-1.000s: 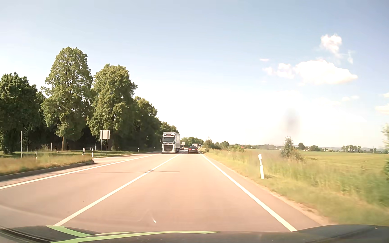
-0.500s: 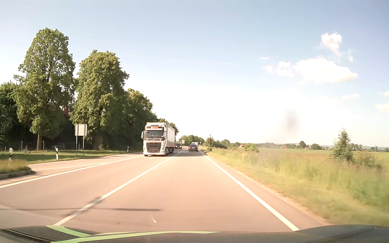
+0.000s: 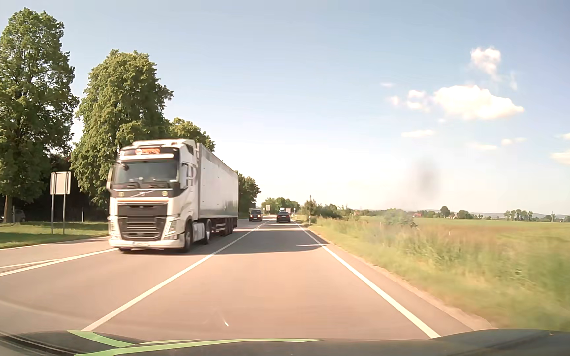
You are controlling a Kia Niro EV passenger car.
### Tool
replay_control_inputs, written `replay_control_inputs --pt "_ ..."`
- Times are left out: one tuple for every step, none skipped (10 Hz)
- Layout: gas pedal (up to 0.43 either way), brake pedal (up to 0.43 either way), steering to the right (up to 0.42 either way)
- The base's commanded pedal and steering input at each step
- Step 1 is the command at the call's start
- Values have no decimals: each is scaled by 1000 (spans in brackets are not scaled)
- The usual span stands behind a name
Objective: Follow the waypoints while adhering to traffic rules and regulations
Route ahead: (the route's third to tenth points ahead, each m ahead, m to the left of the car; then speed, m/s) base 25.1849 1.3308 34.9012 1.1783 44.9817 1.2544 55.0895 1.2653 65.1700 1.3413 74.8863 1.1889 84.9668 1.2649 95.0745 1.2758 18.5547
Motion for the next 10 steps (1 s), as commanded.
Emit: replay_control_inputs --pt "98 0 1" --pt "98 0 1" --pt "98 0 1" --pt "98 0 1" --pt "98 0 1" --pt "98 0 0" --pt "98 0 1" --pt "98 0 0" --pt "98 0 0" --pt "98 0 0"
